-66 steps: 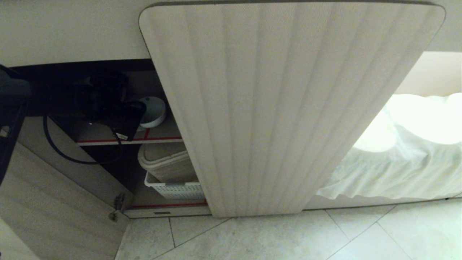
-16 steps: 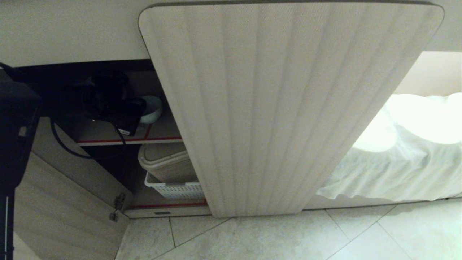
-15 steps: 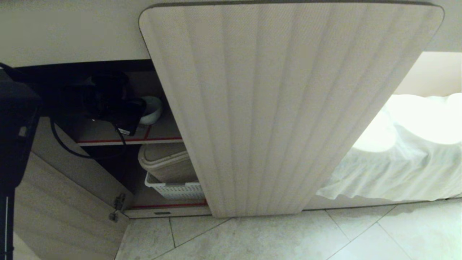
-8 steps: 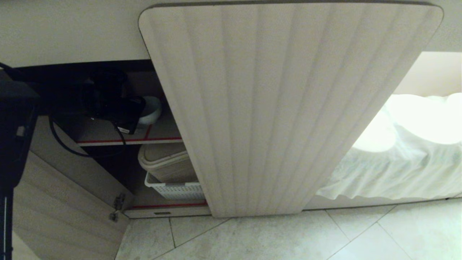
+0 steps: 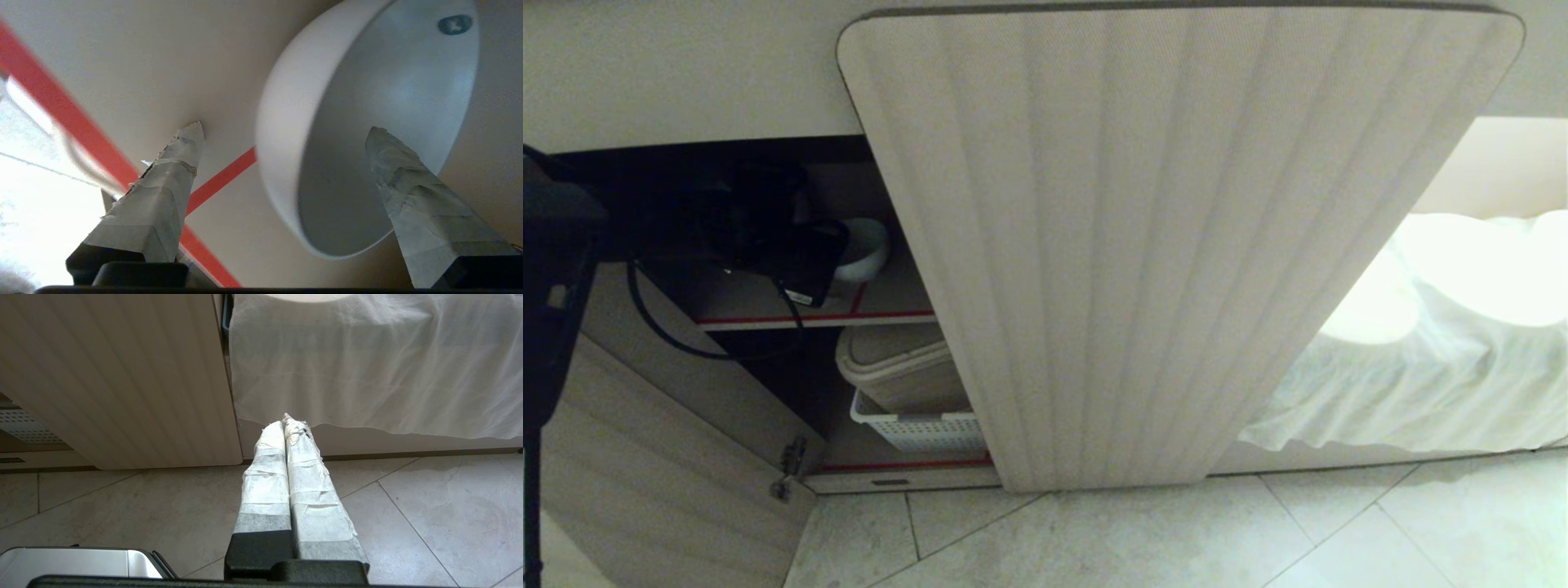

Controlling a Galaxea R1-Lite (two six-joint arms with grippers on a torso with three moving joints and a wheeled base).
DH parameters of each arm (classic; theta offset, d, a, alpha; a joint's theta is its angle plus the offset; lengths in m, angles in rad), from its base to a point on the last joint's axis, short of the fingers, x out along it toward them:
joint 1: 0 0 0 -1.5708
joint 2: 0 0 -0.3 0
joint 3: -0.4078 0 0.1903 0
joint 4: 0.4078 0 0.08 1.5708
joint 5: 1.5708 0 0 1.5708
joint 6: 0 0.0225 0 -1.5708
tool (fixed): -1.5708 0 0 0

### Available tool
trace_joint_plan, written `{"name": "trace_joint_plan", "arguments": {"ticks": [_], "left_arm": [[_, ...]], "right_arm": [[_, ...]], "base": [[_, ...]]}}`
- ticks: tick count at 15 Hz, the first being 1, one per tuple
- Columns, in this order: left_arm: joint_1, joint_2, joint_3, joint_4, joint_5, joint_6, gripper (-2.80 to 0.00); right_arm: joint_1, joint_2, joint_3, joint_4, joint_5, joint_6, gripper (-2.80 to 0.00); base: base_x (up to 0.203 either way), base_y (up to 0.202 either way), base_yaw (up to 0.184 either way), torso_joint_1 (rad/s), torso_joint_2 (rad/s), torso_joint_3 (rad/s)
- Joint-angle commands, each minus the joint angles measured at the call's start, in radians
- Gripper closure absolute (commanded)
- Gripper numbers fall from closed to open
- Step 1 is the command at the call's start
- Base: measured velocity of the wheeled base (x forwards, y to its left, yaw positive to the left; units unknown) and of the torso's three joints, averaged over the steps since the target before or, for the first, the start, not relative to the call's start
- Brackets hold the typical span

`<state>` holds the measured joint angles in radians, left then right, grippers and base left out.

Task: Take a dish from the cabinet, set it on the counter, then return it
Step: Put it back into the cabinet

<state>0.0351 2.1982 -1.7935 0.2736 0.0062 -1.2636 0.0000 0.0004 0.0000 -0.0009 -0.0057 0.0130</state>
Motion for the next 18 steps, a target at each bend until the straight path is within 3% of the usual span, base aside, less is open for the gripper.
{"name": "trace_joint_plan", "arguments": {"ticks": [1, 14, 18], "left_arm": [[0.0, -0.009, 0.023, 0.004, 0.0, -0.007, -2.8], [-0.006, -0.04, 0.074, -0.002, 0.03, 0.016, -2.8], [-0.006, -0.052, 0.08, -0.008, 0.043, 0.054, -2.8]], "right_arm": [[0.0, 0.0, 0.0, 0.0, 0.0, 0.0, 0.0], [0.0, 0.0, 0.0, -0.001, 0.0, 0.001, 0.0], [0.0, 0.0, 0.0, 0.0, 0.0, 0.0, 0.0]], "base": [[0.0, 0.0, 0.0, 0.0, 0.0, 0.0], [0.0, 0.0, 0.0, 0.0, 0.0, 0.0], [0.0, 0.0, 0.0, 0.0, 0.0, 0.0]]}}
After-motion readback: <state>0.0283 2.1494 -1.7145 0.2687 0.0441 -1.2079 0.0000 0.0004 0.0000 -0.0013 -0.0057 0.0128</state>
